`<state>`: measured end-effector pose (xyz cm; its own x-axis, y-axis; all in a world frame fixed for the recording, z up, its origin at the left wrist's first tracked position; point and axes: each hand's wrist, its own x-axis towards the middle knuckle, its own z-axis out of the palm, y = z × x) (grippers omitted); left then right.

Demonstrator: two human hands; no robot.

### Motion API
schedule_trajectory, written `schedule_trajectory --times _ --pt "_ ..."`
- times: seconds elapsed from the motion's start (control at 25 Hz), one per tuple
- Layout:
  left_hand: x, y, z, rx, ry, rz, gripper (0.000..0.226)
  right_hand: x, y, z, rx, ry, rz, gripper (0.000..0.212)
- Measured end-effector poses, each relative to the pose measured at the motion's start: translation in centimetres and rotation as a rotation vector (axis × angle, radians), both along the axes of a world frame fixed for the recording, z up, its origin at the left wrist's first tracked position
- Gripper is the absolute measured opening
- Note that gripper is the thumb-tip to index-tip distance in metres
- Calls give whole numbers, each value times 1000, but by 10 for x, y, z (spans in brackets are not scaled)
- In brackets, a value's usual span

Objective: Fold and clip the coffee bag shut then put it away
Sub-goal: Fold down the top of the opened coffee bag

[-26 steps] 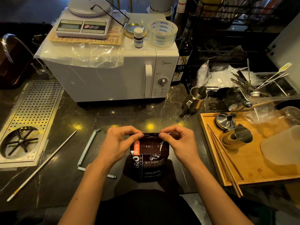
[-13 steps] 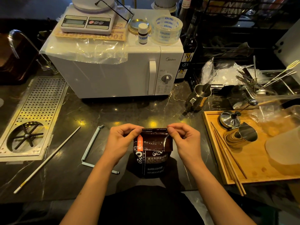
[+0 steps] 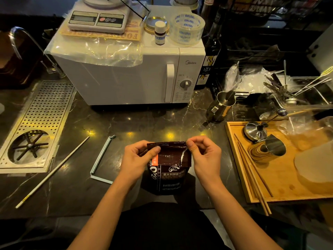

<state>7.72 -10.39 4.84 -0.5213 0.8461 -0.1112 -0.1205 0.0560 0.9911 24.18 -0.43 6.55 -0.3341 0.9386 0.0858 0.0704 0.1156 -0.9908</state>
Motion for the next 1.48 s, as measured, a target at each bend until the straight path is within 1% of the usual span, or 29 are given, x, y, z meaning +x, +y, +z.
schedule_trajectory --times 0.08,0.16,0.32,0.36,0.48,0.72,0.84,0.92,1.12,1.32,1.4,1.48 --pt "2 -1 4 24 -23 46 7 -1 -4 4 1 35 -9 26" --pt "0 -1 13 72 -32 81 9 -4 -5 12 27 81 5 21" --pt "-14 -10 34 177 24 210 15 -23 -4 32 115 127 139 14" --pt "-19 -15 38 186 34 249 13 -29 -5 35 130 120 174 13" --pt "-35 -40 46 183 50 376 11 -51 -10 32 99 84 245 24" --pt "-61 -96 52 223 70 574 5 -89 -33 -1 21 -51 453 19" --pt "-74 -127 53 243 94 670 7 -113 -52 -19 5 -169 582 22" --pt "-82 -147 51 246 116 727 9 -127 -66 -33 50 -282 672 28" --pt "-99 -193 45 200 154 850 6 -153 -96 -62 296 -566 792 43" --pt "-118 -226 33 188 143 927 10 -183 -115 -76 489 -843 899 53" --pt "-124 -233 29 169 148 928 11 -194 -120 -83 566 -911 929 52" --pt "-130 -239 25 164 134 930 12 -203 -124 -87 609 -951 921 44"
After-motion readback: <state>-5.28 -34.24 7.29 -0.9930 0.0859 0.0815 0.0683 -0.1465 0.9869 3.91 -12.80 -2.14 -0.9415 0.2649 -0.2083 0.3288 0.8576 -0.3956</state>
